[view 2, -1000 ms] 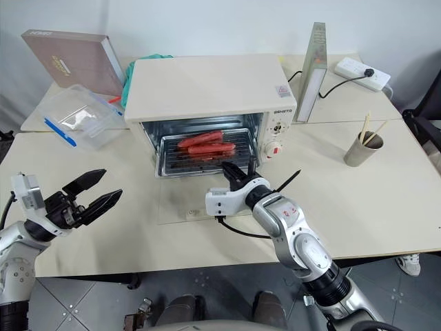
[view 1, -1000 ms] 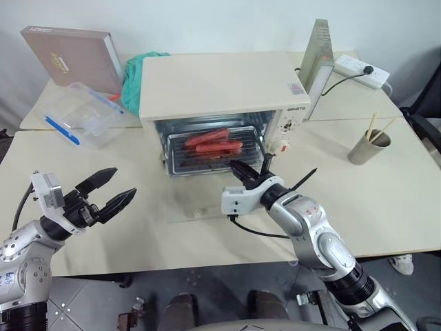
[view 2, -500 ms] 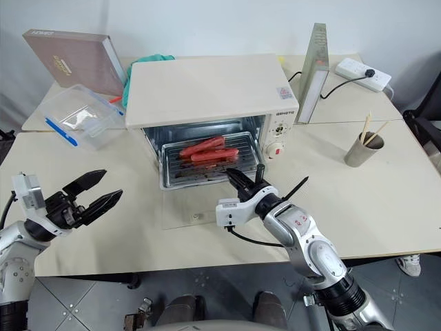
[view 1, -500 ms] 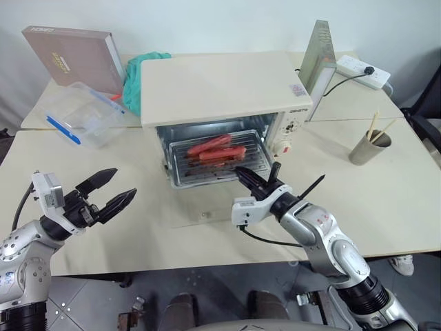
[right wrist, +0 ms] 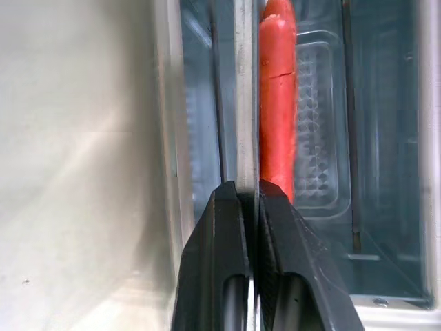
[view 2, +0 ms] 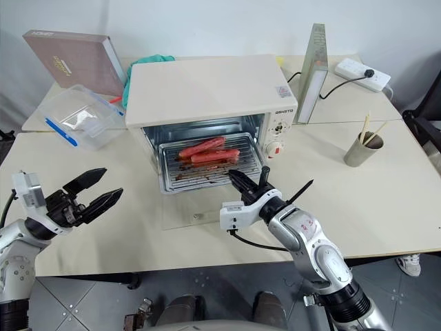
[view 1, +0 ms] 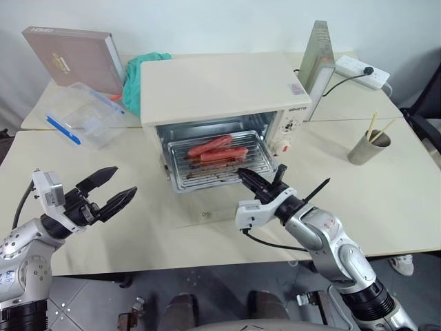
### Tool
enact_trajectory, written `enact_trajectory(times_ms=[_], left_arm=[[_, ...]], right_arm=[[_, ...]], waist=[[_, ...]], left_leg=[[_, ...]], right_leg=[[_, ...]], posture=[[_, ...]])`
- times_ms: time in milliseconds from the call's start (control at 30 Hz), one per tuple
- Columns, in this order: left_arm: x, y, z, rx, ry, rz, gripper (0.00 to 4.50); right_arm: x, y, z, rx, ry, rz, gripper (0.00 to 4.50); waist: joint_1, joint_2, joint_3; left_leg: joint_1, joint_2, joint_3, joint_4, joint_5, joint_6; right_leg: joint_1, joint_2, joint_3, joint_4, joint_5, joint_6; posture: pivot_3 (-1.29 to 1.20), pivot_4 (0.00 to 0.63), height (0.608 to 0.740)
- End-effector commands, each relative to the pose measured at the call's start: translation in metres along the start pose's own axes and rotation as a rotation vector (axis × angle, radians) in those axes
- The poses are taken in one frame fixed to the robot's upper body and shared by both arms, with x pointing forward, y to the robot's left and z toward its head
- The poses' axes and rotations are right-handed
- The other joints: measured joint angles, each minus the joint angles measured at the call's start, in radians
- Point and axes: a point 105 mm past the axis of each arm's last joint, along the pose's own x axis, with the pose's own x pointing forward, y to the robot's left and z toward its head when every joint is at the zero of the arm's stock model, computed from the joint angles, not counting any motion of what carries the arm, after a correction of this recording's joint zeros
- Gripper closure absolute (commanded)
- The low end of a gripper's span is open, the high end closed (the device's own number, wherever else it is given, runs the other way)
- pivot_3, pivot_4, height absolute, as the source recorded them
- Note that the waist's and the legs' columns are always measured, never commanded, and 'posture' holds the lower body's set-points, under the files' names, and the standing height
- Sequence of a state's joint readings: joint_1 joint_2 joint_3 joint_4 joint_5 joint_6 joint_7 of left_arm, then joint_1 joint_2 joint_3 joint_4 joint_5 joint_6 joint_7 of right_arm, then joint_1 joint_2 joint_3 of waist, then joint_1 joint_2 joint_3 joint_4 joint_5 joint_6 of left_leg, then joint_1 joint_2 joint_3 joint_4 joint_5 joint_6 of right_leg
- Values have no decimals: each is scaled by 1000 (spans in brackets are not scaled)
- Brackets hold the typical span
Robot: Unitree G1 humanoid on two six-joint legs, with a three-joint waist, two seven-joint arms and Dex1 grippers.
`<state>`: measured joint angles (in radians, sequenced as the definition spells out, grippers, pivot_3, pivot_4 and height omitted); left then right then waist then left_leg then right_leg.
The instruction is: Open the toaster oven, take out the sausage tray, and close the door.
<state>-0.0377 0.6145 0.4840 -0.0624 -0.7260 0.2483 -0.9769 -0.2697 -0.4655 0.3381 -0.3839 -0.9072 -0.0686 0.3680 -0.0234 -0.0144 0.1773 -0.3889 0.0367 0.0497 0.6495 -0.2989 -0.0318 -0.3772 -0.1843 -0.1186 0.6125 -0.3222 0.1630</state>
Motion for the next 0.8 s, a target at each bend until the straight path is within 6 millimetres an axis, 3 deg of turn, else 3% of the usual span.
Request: enact_trajectory(times_ms=[33, 500, 733, 800], left_arm=[[1, 0, 6, 21, -15, -4, 0], [2, -3, -1, -9, 15, -38, 0], [6, -26, -2, -130, 29, -158, 0], [7, -36, 0, -180, 6, -218, 424]], right_arm=[[-6, -31, 0, -14, -19, -139, 4473], [-17, -21, 3, -27, -78, -48, 4473], [-26, -24, 8, -53, -160, -30, 4473], [-26, -28, 8, -56, -172, -42, 4500]], waist=[[-1, 0, 0], [-2, 0, 0], [-3, 0, 0], [-3, 0, 0]], left_leg=[[0, 0, 0, 0, 0, 0], [0, 0, 0, 0, 0, 0], [0, 0, 0, 0, 0, 0], [0, 0, 0, 0, 0, 0]], right_leg=[[0, 0, 0, 0, 0, 0], [0, 0, 0, 0, 0, 0], [0, 0, 0, 0, 0, 0], [0, 0, 0, 0, 0, 0]], posture=[[0, 150, 740], [0, 150, 740], [0, 150, 740], [0, 150, 740]])
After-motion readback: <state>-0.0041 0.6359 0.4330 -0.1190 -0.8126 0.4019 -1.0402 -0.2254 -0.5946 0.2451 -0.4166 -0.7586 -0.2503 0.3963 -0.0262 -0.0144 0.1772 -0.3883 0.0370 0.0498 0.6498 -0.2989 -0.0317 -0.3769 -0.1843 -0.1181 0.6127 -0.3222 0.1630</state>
